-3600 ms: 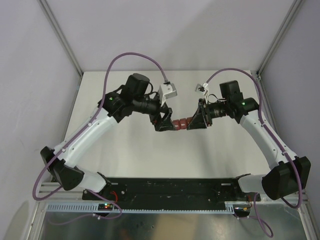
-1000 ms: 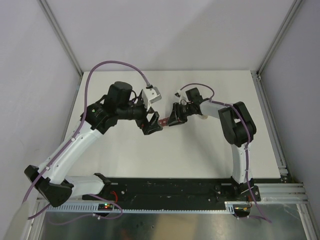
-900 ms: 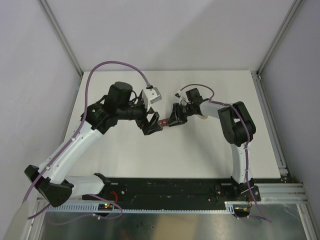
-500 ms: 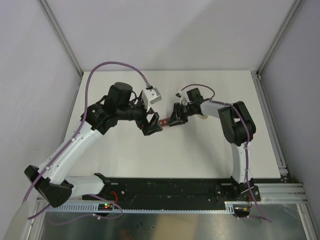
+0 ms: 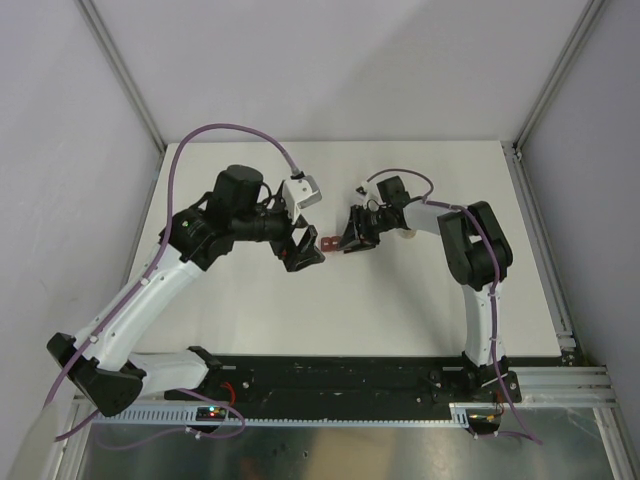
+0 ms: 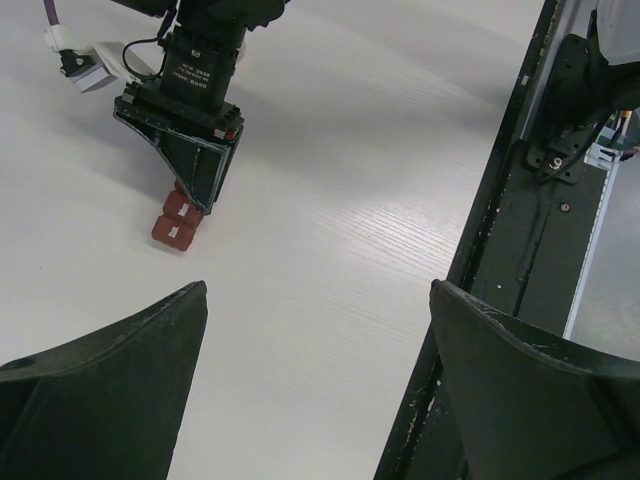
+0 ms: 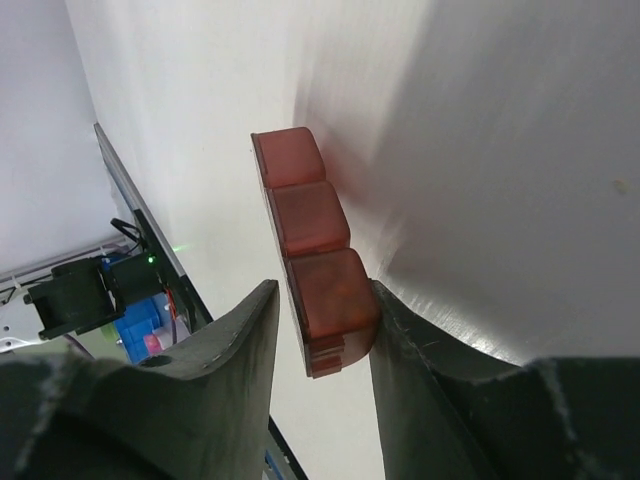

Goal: Sort the pills into containers

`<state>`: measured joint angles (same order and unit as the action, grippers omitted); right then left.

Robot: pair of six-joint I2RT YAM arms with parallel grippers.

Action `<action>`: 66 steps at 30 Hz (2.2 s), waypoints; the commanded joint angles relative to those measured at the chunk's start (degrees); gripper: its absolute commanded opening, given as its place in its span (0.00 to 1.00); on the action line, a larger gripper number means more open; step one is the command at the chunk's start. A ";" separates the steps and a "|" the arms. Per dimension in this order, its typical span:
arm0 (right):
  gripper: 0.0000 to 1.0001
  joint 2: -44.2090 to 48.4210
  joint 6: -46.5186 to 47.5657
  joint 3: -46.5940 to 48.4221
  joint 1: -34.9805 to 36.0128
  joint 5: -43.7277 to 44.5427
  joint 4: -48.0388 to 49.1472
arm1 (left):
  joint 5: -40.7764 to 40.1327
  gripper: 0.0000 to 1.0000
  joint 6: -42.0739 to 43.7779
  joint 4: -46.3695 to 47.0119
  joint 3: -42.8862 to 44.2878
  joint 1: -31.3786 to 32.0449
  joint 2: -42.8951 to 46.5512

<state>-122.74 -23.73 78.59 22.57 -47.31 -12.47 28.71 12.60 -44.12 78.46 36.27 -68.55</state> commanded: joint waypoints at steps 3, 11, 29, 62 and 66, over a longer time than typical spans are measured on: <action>0.46 -0.47 1.35 -0.06 -0.85 0.76 -0.78 | 1.52 0.96 1.00 1.51 -0.48 -0.37 1.41; 0.51 0.27 2.56 0.21 -1.51 2.22 -2.70 | 1.81 0.96 0.97 1.49 -0.74 -0.33 1.41; 0.59 2.41 7.23 2.66 -1.87 8.48 -10.19 | 1.34 0.97 1.51 1.57 -1.85 -0.37 1.63; 0.62 8.45 13.06 4.38 -6.42 15.24 -16.62 | 0.21 0.98 2.49 1.57 -3.38 -0.29 2.72; 0.62 9.36 14.69 4.42 -7.46 18.02 -17.64 | 0.06 0.98 2.43 1.57 -3.54 -0.28 3.28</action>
<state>-117.19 -11.81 81.80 16.08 -33.10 -28.67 29.02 13.87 -43.86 75.31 36.23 -67.16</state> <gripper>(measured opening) 0.619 0.976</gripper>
